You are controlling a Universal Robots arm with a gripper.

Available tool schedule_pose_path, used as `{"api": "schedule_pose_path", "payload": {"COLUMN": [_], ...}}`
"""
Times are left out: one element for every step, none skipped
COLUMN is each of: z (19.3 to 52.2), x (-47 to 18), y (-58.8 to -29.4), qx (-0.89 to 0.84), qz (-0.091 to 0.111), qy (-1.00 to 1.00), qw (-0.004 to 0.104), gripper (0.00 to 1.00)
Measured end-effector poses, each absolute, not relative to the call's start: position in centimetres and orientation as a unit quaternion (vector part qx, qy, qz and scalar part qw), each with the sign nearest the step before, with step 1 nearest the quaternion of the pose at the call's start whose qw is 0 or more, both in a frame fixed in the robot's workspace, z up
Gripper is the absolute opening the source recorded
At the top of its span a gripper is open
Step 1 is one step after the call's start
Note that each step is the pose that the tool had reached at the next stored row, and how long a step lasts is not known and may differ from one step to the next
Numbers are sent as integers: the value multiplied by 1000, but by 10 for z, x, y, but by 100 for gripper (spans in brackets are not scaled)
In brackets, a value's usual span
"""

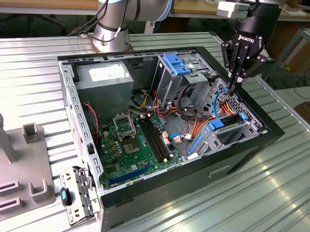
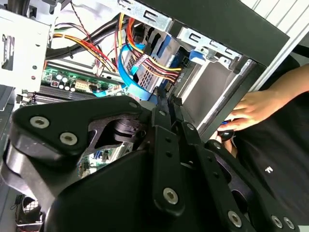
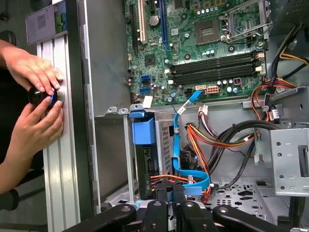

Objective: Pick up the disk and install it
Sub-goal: 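Insert the second disk wire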

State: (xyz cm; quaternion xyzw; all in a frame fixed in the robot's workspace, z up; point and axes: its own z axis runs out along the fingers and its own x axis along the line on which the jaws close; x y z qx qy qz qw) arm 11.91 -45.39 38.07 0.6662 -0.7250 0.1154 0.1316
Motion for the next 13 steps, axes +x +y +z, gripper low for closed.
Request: {"api": "schedule_pose_path", "payload": {"z": [381, 380, 380, 380, 379, 378, 378, 378, 378, 378, 377, 377, 376], "x": [119, 119, 119, 119, 119, 119, 119, 117, 117, 117, 116, 116, 116], "y": [-455, -456, -459, -462, -464, -470, -473, -477, -479, -481, -485, -488, -495], "qx": [666, 666, 666, 666, 666, 668, 670, 673, 674, 675, 676, 676, 676], "qz": [115, 115, 115, 115, 115, 108, 96, 75, 65, 60, 51, 49, 48], "qy": [-725, -725, -725, -725, -725, -726, -728, -730, -731, -731, -732, -732, -732], "qw": [132, 132, 132, 132, 131, 125, 114, 95, 85, 80, 72, 70, 69], "gripper": [16, 16, 16, 16, 16, 16, 16, 16, 16, 16, 16, 16, 16]}}
